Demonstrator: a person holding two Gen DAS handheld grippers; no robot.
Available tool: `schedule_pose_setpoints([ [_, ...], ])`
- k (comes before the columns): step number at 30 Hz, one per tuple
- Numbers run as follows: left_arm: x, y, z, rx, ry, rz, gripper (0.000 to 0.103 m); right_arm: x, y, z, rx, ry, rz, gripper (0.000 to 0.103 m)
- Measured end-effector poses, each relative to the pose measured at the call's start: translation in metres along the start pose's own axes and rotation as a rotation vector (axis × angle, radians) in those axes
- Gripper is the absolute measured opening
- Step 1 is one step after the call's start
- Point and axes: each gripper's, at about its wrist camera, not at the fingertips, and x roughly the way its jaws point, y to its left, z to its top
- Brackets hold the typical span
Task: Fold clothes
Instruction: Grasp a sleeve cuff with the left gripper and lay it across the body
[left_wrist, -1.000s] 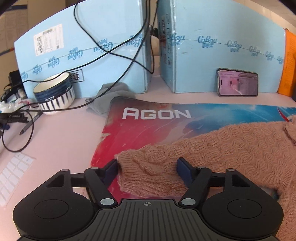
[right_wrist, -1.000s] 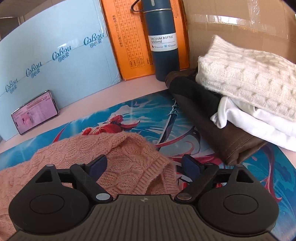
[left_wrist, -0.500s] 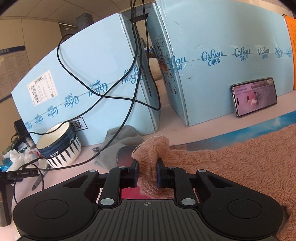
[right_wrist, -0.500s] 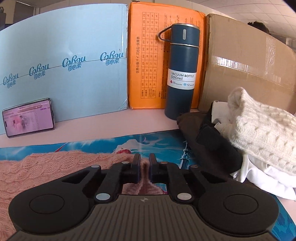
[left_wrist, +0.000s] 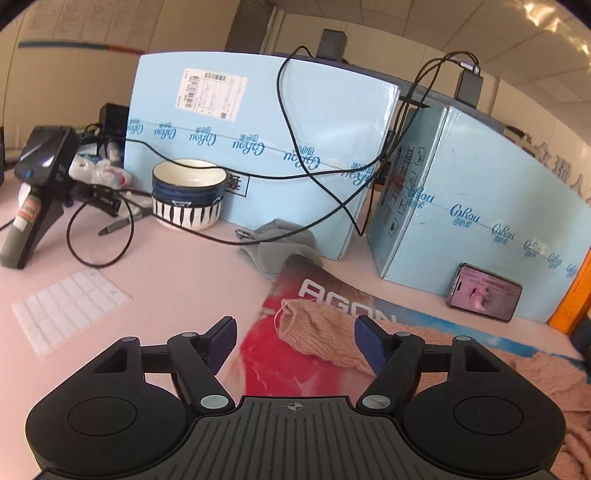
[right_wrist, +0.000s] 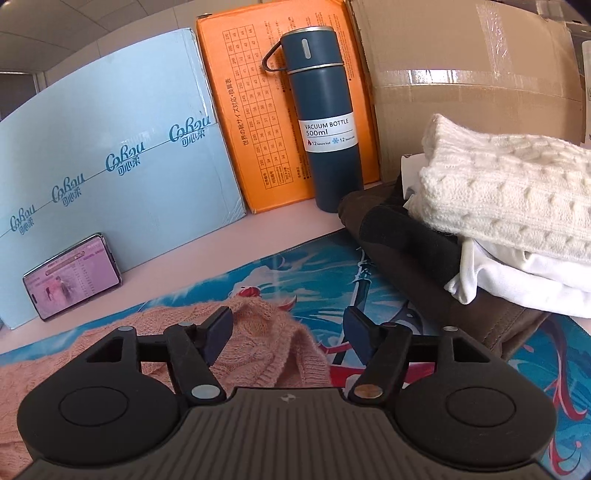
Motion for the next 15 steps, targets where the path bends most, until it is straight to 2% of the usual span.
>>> schedule_pose_setpoints([
  [4, -0.028, 0.015, -0.026, -0.174, 0.087, -0.104, 0.080, -0.011, 0.005, -0.006, -0.002, -0.008, 0.054, 0.068],
  [8, -0.028, 0.022, -0.044, -0.323, 0.179, -0.191, 0.080, -0.018, 0.007, -0.015, -0.013, -0.010, 0.091, 0.071],
  [11, -0.016, 0.024, -0.052, -0.376, 0.228, -0.185, 0.080, -0.021, 0.006, -0.020, -0.009, -0.006, 0.113, 0.071],
  [13, -0.010, 0.023, -0.053, -0.376, 0.197, -0.167, 0.080, -0.025, 0.005, -0.022, -0.008, -0.016, 0.118, 0.071],
  [15, -0.006, 0.012, -0.053, -0.280, 0.131, -0.097, 0.078, -0.027, 0.004, -0.024, -0.007, -0.021, 0.118, 0.072],
])
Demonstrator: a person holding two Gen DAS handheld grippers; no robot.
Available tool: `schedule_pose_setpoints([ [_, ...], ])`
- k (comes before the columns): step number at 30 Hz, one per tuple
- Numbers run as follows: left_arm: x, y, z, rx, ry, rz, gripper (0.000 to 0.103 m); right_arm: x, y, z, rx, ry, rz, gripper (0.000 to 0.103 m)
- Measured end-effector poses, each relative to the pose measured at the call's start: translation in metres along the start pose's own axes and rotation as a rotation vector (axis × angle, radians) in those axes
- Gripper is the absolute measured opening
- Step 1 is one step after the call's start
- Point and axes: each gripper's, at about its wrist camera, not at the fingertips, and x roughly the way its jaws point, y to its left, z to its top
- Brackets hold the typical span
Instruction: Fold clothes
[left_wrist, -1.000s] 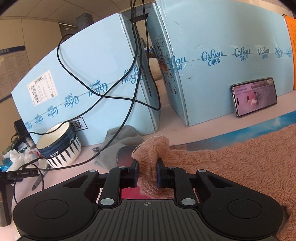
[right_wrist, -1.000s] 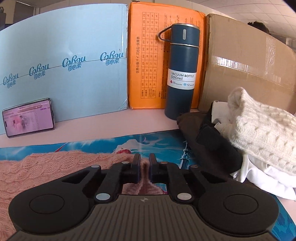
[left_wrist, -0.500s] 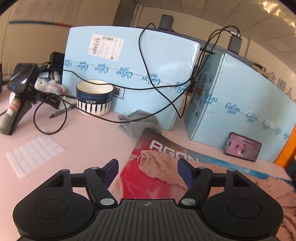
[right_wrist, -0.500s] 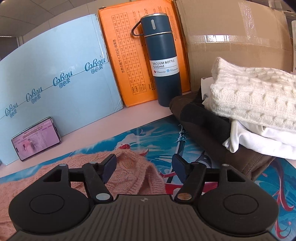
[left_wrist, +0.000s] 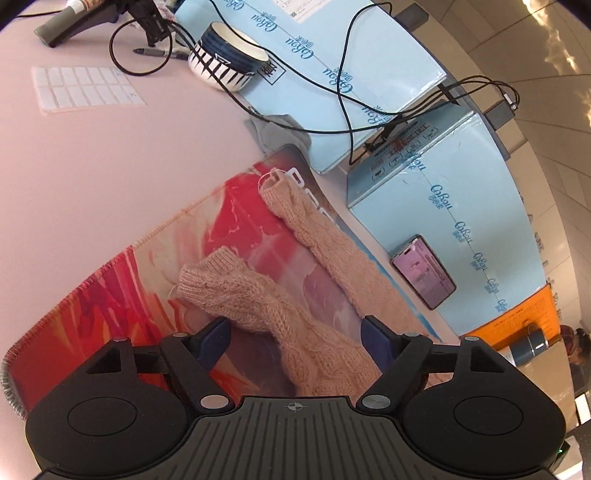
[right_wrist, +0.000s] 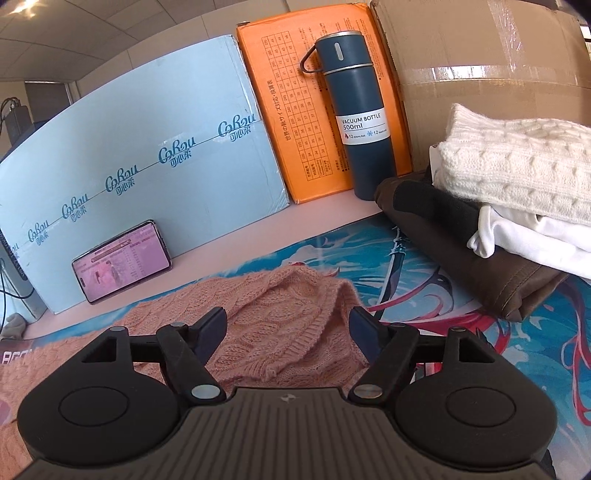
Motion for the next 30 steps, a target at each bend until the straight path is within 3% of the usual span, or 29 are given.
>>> schedule_pose_setpoints([
  [1, 0.003, -0.006, -0.001, 0.057, -0.038, 0.039, 0.069, 0.000, -0.001, -0.001, 0.003, 0.000, -0.003, 0.072],
  [2, 0.009, -0.016, -0.006, 0.174, -0.065, 0.112, 0.027, 0.000, -0.002, -0.001, 0.007, 0.003, -0.005, 0.072],
  [3, 0.016, -0.029, -0.013, 0.323, -0.086, 0.203, 0.004, 0.000, -0.003, -0.001, 0.010, 0.009, -0.005, 0.072],
  [4, 0.021, -0.039, -0.020, 0.438, -0.102, 0.245, 0.002, 0.001, -0.004, -0.002, 0.013, 0.013, -0.006, 0.072],
  [6, 0.019, -0.054, -0.028, 0.566, -0.145, 0.245, 0.003, 0.001, -0.006, -0.002, 0.019, 0.016, -0.010, 0.072],
  [10, 0.007, -0.068, -0.022, 0.685, -0.284, 0.318, 0.003, 0.002, -0.007, -0.002, 0.019, 0.017, -0.011, 0.072],
  [12, 0.013, -0.060, -0.014, 0.676, -0.253, 0.348, 0.006, 0.001, -0.007, -0.002, 0.018, 0.017, -0.010, 0.072],
  [15, 0.029, -0.043, -0.009, 0.682, -0.158, 0.432, 0.020, 0.002, -0.006, -0.002, 0.016, 0.026, -0.013, 0.072],
  [17, 0.035, -0.032, -0.005, 0.662, -0.141, 0.493, 0.052, 0.003, -0.006, -0.003, 0.012, 0.031, -0.016, 0.072],
  [19, 0.034, -0.024, 0.002, 0.654, -0.138, 0.545, 0.071, 0.003, -0.005, -0.003, 0.010, 0.035, -0.019, 0.072],
  [21, 0.035, -0.016, 0.007, 0.667, -0.149, 0.623, 0.076, 0.004, -0.006, -0.003, 0.011, 0.037, -0.021, 0.072],
  [22, 0.033, -0.015, 0.010, 0.665, -0.162, 0.650, 0.085, 0.004, -0.006, -0.003, 0.012, 0.037, -0.021, 0.072],
  [25, 0.027, -0.017, 0.015, 0.647, -0.214, 0.710, 0.087, 0.004, -0.006, -0.003, 0.015, 0.038, -0.022, 0.072],
  [27, 0.024, -0.025, 0.018, 0.669, -0.268, 0.765, 0.095, 0.003, -0.006, -0.003, 0.016, 0.036, -0.022, 0.072],
  [28, 0.022, -0.028, 0.022, 0.665, -0.289, 0.772, 0.102, 0.003, -0.006, -0.003, 0.017, 0.035, -0.021, 0.072],
  [30, 0.017, -0.012, 0.035, 0.540, -0.235, 0.674, 0.102, 0.002, -0.007, -0.002, 0.024, 0.036, -0.018, 0.072],
])
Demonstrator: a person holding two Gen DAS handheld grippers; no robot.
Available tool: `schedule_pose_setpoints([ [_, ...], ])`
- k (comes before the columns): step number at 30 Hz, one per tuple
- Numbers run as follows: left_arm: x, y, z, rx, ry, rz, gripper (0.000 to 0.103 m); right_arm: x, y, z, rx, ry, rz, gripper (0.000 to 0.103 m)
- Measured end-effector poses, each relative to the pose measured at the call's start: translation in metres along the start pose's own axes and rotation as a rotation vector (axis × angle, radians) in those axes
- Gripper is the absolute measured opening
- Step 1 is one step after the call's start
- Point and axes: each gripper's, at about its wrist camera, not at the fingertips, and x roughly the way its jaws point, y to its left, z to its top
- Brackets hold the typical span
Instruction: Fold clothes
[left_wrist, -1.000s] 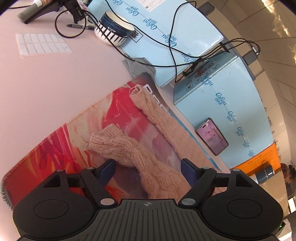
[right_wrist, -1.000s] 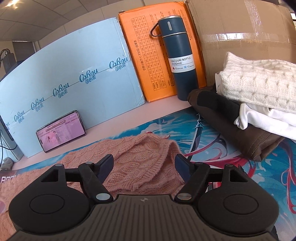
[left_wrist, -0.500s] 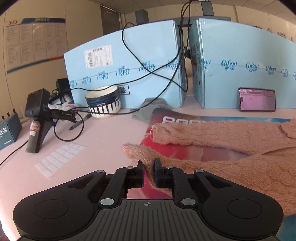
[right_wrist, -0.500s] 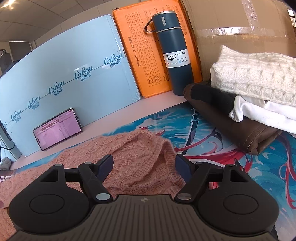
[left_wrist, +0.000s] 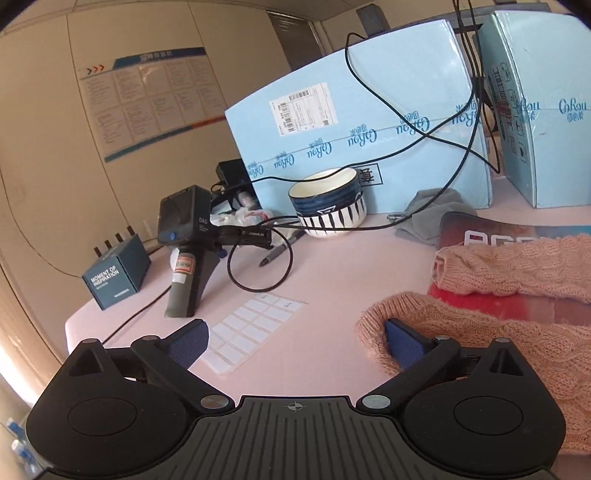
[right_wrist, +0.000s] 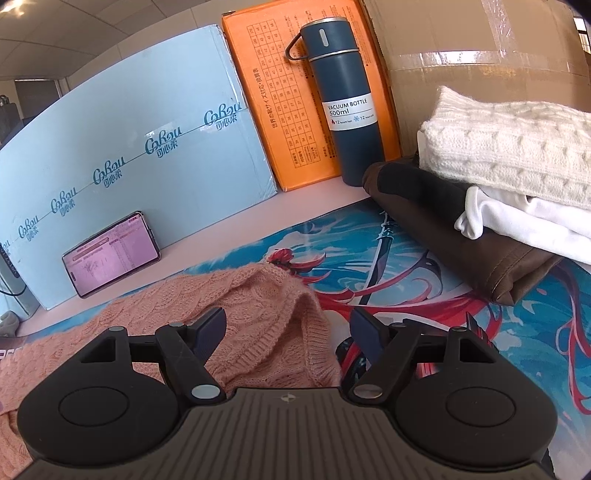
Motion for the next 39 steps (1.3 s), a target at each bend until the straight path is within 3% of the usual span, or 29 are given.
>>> schedule_pose_setpoints([
  [3, 0.018, 0.031, -0.002, -0.178, 0.130, -0.159, 0.102, 0.000, -0.002, 0.000, 0.013, 0.011, 0.009, 0.072],
  [5, 0.024, 0.043, -0.016, -0.194, 0.182, -0.193, 0.102, 0.000, -0.003, 0.001, 0.019, 0.019, 0.017, 0.072],
  [7, 0.020, 0.048, -0.029, -0.145, 0.182, -0.193, 0.102, 0.000, -0.003, 0.001, 0.018, 0.026, 0.023, 0.073],
  [10, -0.005, 0.049, -0.045, 0.044, 0.051, -0.226, 0.102, 0.000, -0.002, 0.001, 0.016, 0.031, 0.027, 0.073],
  [14, -0.035, 0.047, -0.034, 0.007, -0.064, -0.241, 0.102, 0.000, -0.002, 0.002, 0.021, 0.030, 0.026, 0.073],
  [18, -0.073, -0.007, -0.008, 0.004, -0.199, -0.473, 0.102, 0.000, -0.002, 0.003, 0.024, 0.028, 0.024, 0.073],
  [20, -0.086, -0.047, -0.001, 0.027, -0.214, -0.644, 0.102, 0.000, -0.003, 0.003, 0.027, 0.027, 0.023, 0.073],
  [22, -0.095, -0.096, 0.003, 0.082, -0.176, -0.808, 0.102, 0.000, -0.003, 0.003, 0.031, 0.027, 0.024, 0.073],
  [24, -0.107, -0.144, 0.001, 0.174, -0.150, -0.915, 0.102, -0.001, -0.003, 0.004, 0.031, 0.025, 0.022, 0.073],
  [29, -0.119, -0.232, -0.006, 0.393, -0.110, -1.022, 0.102, -0.001, -0.004, 0.004, 0.036, 0.031, 0.033, 0.073],
  [34, -0.109, -0.276, -0.024, 0.502, -0.008, -1.048, 0.101, -0.003, -0.007, 0.005, 0.046, 0.028, 0.047, 0.073],
  [36, -0.111, -0.276, -0.033, 0.507, -0.015, -1.084, 0.091, -0.004, -0.008, 0.006, 0.053, 0.024, 0.053, 0.074],
  [37, -0.116, -0.274, -0.035, 0.508, -0.040, -1.099, 0.066, -0.005, -0.008, 0.006, 0.057, 0.022, 0.057, 0.074],
  [38, -0.123, -0.272, -0.036, 0.510, -0.075, -1.111, 0.035, -0.005, -0.008, 0.006, 0.058, 0.021, 0.061, 0.074],
  [39, -0.130, -0.269, -0.037, 0.512, -0.111, -1.124, 0.027, -0.005, -0.009, 0.006, 0.059, 0.021, 0.066, 0.074],
])
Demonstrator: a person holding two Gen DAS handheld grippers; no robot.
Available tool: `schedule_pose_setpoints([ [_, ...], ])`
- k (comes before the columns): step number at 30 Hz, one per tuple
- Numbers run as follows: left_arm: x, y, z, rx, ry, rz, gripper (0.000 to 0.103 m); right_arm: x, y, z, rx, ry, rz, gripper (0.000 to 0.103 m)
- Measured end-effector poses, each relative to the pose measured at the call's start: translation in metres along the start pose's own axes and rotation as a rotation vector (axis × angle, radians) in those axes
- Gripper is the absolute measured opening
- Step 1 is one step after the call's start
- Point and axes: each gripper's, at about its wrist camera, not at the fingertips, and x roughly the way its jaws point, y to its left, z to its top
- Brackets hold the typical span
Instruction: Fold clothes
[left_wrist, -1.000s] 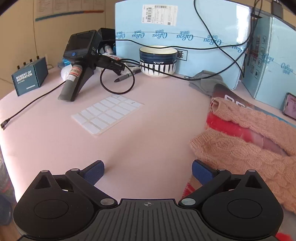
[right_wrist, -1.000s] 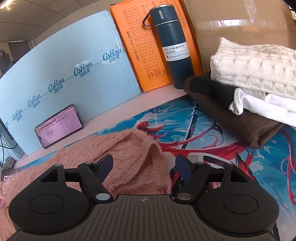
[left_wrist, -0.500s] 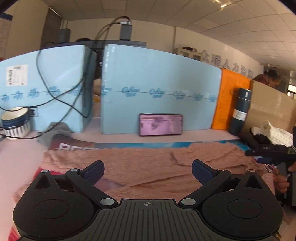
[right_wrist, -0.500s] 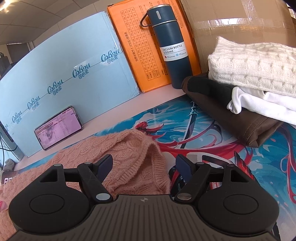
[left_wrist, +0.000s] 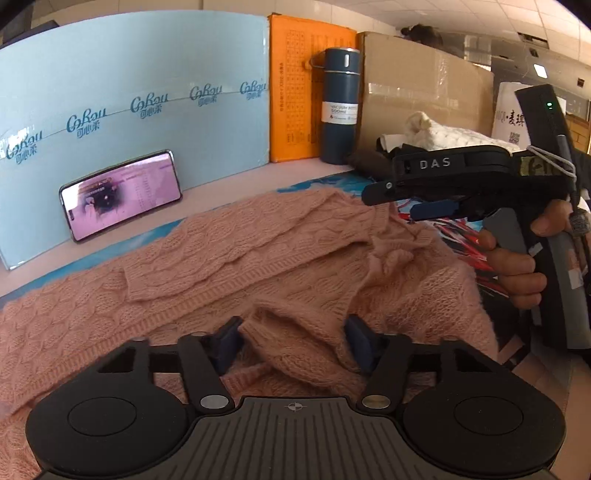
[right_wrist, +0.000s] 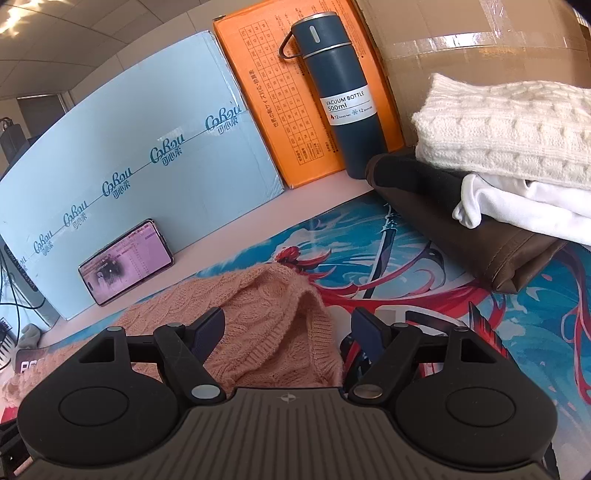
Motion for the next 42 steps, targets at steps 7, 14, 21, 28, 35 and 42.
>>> schedule_pose_setpoints([
  [7, -0.069, -0.009, 0.007, -0.050, -0.279, 0.095, 0.021, -0.005, -0.001, 0.000, 0.016, -0.013, 0.026, 0.074],
  [14, -0.071, 0.029, -0.013, -0.262, -0.211, 0.249, 0.022, -0.015, 0.006, -0.002, -0.022, -0.035, 0.122, 0.074],
  [21, -0.043, 0.035, -0.015, -0.288, -0.119, 0.247, 0.027, -0.029, 0.042, -0.021, -0.314, -0.018, 0.309, 0.079],
  [28, -0.036, 0.044, -0.019, -0.318, -0.061, 0.300, 0.053, -0.026, 0.062, -0.039, -0.482, 0.048, 0.307, 0.083],
  [35, -0.033, 0.048, -0.019, -0.224, 0.022, 0.437, 0.089, -0.012, 0.072, -0.055, -0.601, 0.114, 0.179, 0.086],
  [42, -0.037, 0.075, -0.030, -0.270, 0.091, 0.483, 0.101, -0.008, 0.070, -0.055, -0.604, 0.134, 0.169, 0.090],
])
